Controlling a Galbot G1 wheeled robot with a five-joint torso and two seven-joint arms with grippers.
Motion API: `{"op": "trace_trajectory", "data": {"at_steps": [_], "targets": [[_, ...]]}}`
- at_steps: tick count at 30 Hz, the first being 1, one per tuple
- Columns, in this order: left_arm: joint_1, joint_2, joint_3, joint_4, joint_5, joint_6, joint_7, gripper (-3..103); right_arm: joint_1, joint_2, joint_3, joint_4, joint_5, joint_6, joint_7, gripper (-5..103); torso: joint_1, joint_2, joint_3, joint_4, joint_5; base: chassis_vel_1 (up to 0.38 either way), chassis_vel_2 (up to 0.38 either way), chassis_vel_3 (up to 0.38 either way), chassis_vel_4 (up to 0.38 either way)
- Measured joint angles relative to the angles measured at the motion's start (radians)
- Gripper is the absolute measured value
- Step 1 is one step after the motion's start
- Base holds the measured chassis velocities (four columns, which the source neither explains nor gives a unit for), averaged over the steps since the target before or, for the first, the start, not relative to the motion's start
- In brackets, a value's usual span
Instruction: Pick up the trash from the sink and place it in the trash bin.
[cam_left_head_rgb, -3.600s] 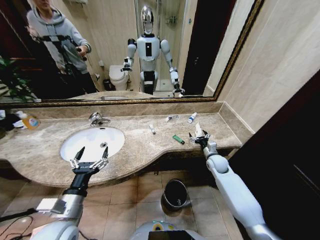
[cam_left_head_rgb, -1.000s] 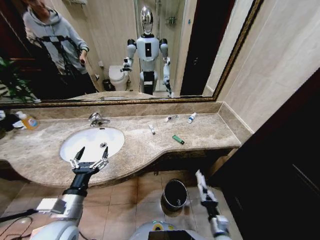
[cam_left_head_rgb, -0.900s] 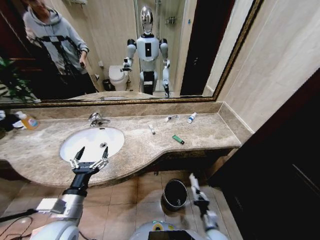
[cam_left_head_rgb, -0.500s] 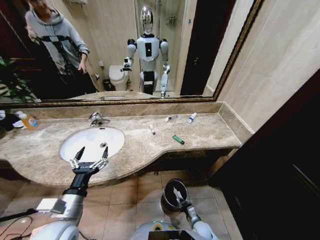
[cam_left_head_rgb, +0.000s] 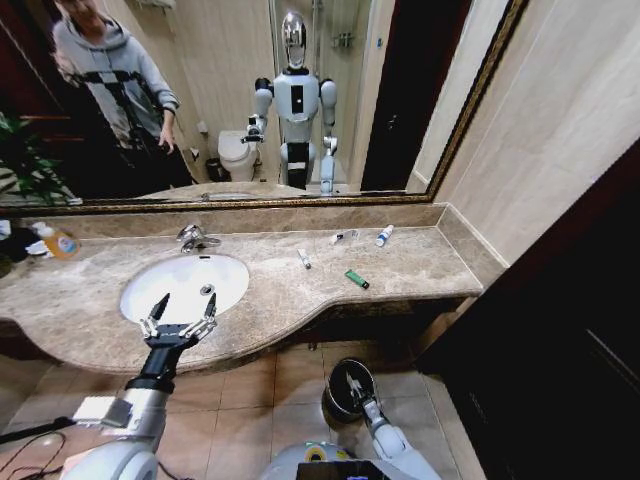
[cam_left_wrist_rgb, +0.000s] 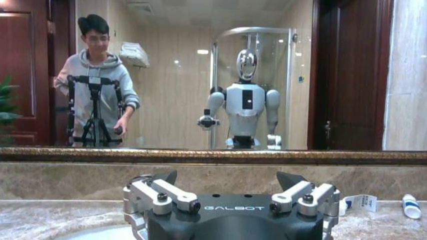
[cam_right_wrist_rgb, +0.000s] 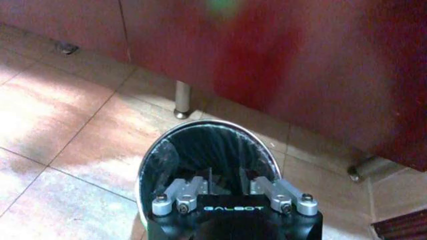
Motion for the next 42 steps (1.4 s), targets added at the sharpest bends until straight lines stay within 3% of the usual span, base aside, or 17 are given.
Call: {"op": "trace_trajectory", "data": {"at_steps": [5,6,9,11,13,14,19,26,29,30,36,42], "targets": [[0.000,0.000,0.000,0.000,0.000,0.000,0.000,100,-0.025,-0.016,0.017,0.037,0.010,0.003,-0.008,51,0.000,0.000,0.000,0.0000,0.0001,0.000,0.000,0.000,0.000],[0.000,0.000,0.000,0.000,0.000,0.000,0.000,100,-0.025,-0.016,0.017,0.037,0.010,0.003,-0.008,51,0.000,0.000,0.000,0.0000,0.0001,0.000,0.000,0.000,0.000],[0.000,0.000,0.000,0.000,0.000,0.000,0.000,100,-0.078,-0.044,0.029,0.123,0.046,0.007,-0.008,67,0.000,0.000,0.000,0.0000,0.0001,0.000,0.000,0.000,0.000],[0.000,0.000,0.000,0.000,0.000,0.000,0.000,100,-0.091,-0.051,0.031,0.144,0.055,0.010,-0.007,67,0.000,0.000,0.000,0.0000,0.0001,0.000,0.000,0.000,0.000],[0.000,0.000,0.000,0.000,0.000,0.000,0.000,100,-0.127,-0.069,0.051,0.196,0.058,0.031,-0.002,78,0.000,0.000,0.000,-0.0001,0.0001,0.000,0.000,0.000,0.000],[0.000,0.000,0.000,0.000,0.000,0.000,0.000,100,-0.127,-0.069,0.051,0.196,0.058,0.031,-0.002,78,0.000,0.000,0.000,-0.0001,0.0001,0.000,0.000,0.000,0.000],[0.000,0.000,0.000,0.000,0.000,0.000,0.000,100,-0.155,-0.087,0.072,0.221,0.061,0.060,0.013,97,0.000,0.000,0.000,-0.0001,0.0001,0.000,0.000,0.000,0.000],[0.000,0.000,0.000,0.000,0.000,0.000,0.000,100,-0.217,-0.099,0.107,0.335,0.116,0.091,0.064,100,0.000,0.000,0.000,0.0001,0.0006,0.000,0.000,0.000,0.000],[0.000,0.000,0.000,0.000,0.000,0.000,0.000,100,-0.332,-0.134,0.147,0.557,0.194,0.103,0.112,100,0.000,0.000,0.000,-0.0001,0.0003,0.000,0.000,0.000,0.000],[0.000,0.000,0.000,0.000,0.000,0.000,0.000,100,-0.332,-0.134,0.147,0.557,0.194,0.103,0.112,100,0.000,0.000,0.000,-0.0001,0.0003,0.000,0.000,0.000,0.000],[0.000,0.000,0.000,0.000,0.000,0.000,0.000,100,-0.567,-0.153,0.228,1.022,0.213,0.106,0.147,100,0.000,0.000,0.000,-0.0002,-0.0002,0.000,0.000,0.000,0.000],[0.000,0.000,0.000,0.000,0.000,0.000,0.000,100,-0.575,-0.153,0.223,1.183,0.216,0.063,0.151,100,0.000,0.000,0.000,-0.0002,0.0000,0.000,0.000,0.000,0.000]]}}
